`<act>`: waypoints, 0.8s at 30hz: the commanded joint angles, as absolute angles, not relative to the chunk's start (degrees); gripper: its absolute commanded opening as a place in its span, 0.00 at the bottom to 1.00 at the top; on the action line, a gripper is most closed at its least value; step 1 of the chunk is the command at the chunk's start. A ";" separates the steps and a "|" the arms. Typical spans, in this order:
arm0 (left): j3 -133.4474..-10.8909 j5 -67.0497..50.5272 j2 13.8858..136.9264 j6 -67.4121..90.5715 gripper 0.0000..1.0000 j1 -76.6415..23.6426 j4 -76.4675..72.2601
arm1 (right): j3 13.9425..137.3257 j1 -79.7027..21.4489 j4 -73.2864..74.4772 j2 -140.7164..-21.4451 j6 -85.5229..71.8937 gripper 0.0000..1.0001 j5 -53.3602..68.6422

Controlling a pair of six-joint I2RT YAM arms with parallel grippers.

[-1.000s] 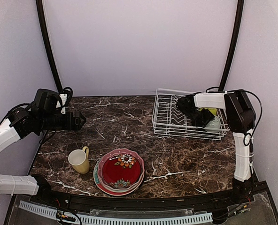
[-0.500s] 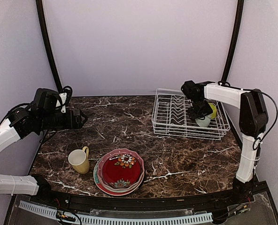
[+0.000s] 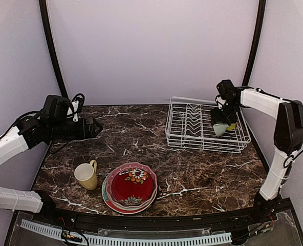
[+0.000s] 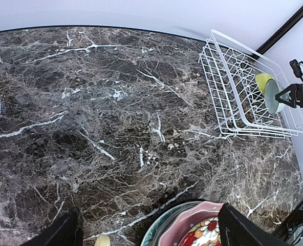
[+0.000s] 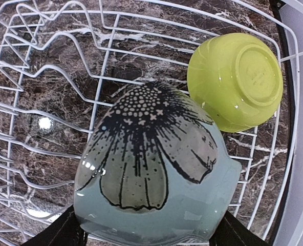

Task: Unload the mixed dishes from the dish rack
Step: Grab the bowl from the dish rack.

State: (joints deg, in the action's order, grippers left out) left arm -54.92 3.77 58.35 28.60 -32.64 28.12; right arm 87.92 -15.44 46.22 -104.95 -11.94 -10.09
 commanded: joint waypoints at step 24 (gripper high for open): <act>-59.45 -17.94 70.64 37.39 0.90 -32.08 11.44 | 62.01 3.16 3.92 -82.61 -30.93 0.16 38.36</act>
State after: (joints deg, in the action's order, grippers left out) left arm -57.39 -10.13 67.46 33.93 -32.40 17.85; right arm 64.01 2.96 18.52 -87.81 -27.09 27.90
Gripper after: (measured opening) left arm 0.904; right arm 0.750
